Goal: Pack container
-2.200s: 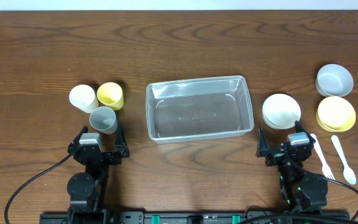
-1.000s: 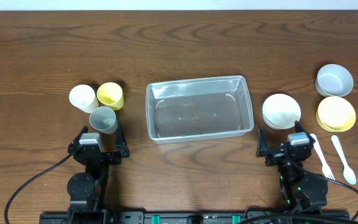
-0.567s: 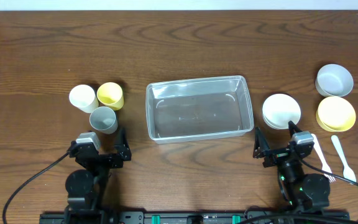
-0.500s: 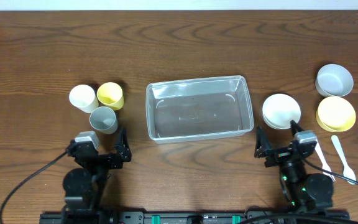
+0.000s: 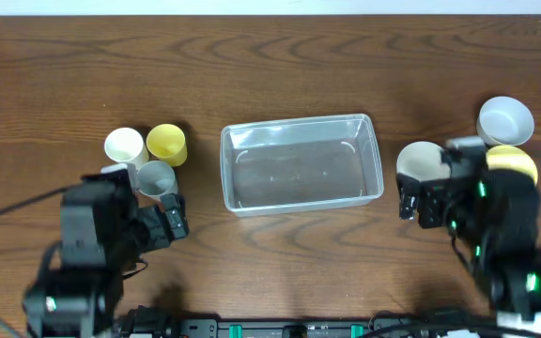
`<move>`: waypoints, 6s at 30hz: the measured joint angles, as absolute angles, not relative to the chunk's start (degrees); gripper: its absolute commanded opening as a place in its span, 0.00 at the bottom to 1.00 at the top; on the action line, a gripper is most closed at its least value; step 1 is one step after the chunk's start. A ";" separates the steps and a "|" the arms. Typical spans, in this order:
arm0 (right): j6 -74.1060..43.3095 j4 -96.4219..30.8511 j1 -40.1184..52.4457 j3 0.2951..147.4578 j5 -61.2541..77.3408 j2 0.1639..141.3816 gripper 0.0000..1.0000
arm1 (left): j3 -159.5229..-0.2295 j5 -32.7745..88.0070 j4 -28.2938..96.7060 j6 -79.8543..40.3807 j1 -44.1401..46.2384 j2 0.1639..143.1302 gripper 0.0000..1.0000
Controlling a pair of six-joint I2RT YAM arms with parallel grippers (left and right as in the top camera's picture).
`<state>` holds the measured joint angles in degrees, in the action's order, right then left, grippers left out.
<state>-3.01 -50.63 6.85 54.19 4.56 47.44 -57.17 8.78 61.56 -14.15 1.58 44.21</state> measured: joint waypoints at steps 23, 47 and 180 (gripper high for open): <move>-5.91 -63.24 6.35 73.34 -3.51 90.32 0.01 | -72.77 4.27 74.67 -13.45 1.58 63.00 0.98; 5.04 -59.44 6.35 71.83 19.75 99.07 0.07 | -72.77 4.27 74.70 -13.45 1.58 63.00 0.98; -21.82 -62.89 -4.08 70.65 -2.07 74.39 0.77 | -77.28 1.10 47.99 0.51 25.39 96.68 0.06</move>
<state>-21.82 -62.89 -4.08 70.65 -2.07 74.39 -77.28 1.10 47.99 0.51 25.39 96.68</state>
